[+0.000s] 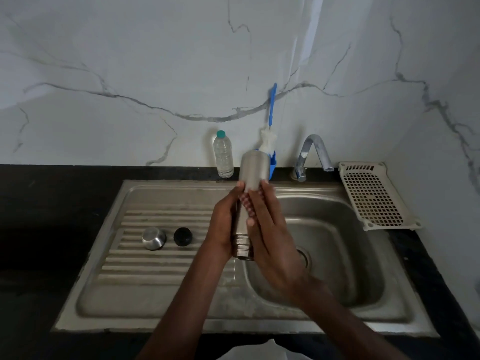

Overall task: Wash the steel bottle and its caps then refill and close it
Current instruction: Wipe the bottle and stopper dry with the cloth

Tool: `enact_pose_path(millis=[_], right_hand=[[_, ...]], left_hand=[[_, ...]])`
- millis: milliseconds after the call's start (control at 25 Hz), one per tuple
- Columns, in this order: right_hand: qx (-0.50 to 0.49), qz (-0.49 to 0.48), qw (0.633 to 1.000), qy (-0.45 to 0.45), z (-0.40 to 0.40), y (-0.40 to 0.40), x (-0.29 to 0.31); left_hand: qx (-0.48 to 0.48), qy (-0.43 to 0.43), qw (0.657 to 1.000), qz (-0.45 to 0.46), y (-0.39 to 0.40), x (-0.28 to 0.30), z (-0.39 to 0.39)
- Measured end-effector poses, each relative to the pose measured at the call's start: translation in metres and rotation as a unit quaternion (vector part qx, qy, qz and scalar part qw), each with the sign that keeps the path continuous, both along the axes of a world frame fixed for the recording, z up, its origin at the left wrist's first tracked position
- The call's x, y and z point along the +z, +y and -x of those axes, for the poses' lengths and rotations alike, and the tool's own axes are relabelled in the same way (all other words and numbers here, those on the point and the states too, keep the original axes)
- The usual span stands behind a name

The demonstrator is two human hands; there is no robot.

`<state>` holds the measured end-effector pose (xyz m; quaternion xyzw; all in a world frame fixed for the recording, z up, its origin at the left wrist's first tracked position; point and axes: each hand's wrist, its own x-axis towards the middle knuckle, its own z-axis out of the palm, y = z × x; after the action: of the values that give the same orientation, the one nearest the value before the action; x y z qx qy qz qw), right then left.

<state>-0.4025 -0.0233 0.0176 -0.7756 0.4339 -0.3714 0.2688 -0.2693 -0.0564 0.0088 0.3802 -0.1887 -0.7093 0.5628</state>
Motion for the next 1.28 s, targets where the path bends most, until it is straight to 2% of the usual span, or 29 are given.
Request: enact_pose_path(millis=[80,160,240,280,400,520,640,720,760,840,920,960,1120,1200,1280], right_hand=[[-0.035,0.012,0.999,-0.014,-0.004,-0.033,0.008],[-0.077,-0.057,0.99,-0.101,-0.005,-0.066,0.024],[-0.098,-0.136,0.965,-0.204,-0.007,-0.084,0.03],[-0.095,-0.165,0.955,-0.227,-0.009,-0.084,0.028],[-0.036,-0.184,0.964,-0.19,-0.011,-0.049,0.012],[0.017,-0.135,0.984,-0.119,-0.005,-0.002,-0.004],[0.003,-0.079,0.995,-0.058,-0.006,0.004,-0.001],[-0.027,-0.051,0.998,-0.038,-0.01,-0.021,0.008],[-0.044,-0.048,0.997,-0.05,-0.014,-0.039,0.015],[-0.074,-0.079,0.984,-0.14,-0.018,-0.069,0.03],[-0.078,-0.159,0.955,-0.239,-0.019,-0.084,0.041],[-0.069,-0.193,0.945,-0.254,-0.018,-0.084,0.041],[0.017,-0.208,0.958,-0.199,-0.007,-0.039,0.02],[0.037,-0.168,0.976,-0.131,0.0,-0.004,0.008],[0.012,-0.109,0.992,-0.058,0.001,0.013,0.01]], left_hand=[[-0.01,-0.02,1.0,0.004,0.007,0.006,0.003],[-0.001,-0.038,0.999,-0.003,0.009,0.009,0.005],[0.006,-0.059,0.998,-0.012,0.006,0.017,0.008],[0.002,-0.075,0.997,-0.018,0.004,0.021,0.01],[0.042,-0.067,0.997,-0.014,-0.005,0.023,0.006],[0.105,-0.023,0.994,0.003,-0.011,0.004,-0.005],[0.144,-0.126,0.981,0.009,-0.01,-0.01,-0.005],[0.114,-0.159,0.98,0.03,-0.004,-0.007,0.002],[0.083,-0.153,0.984,0.044,-0.001,0.001,0.006],[0.032,-0.144,0.987,0.056,0.003,0.016,0.012],[0.013,-0.139,0.989,0.046,0.005,0.029,0.015],[0.015,-0.13,0.991,0.034,0.004,0.034,0.015],[0.048,-0.051,0.998,0.001,-0.003,0.033,0.004],[0.071,-0.026,0.997,-0.007,-0.009,0.026,-0.002],[0.096,-0.059,0.994,0.004,-0.013,0.016,-0.003]])
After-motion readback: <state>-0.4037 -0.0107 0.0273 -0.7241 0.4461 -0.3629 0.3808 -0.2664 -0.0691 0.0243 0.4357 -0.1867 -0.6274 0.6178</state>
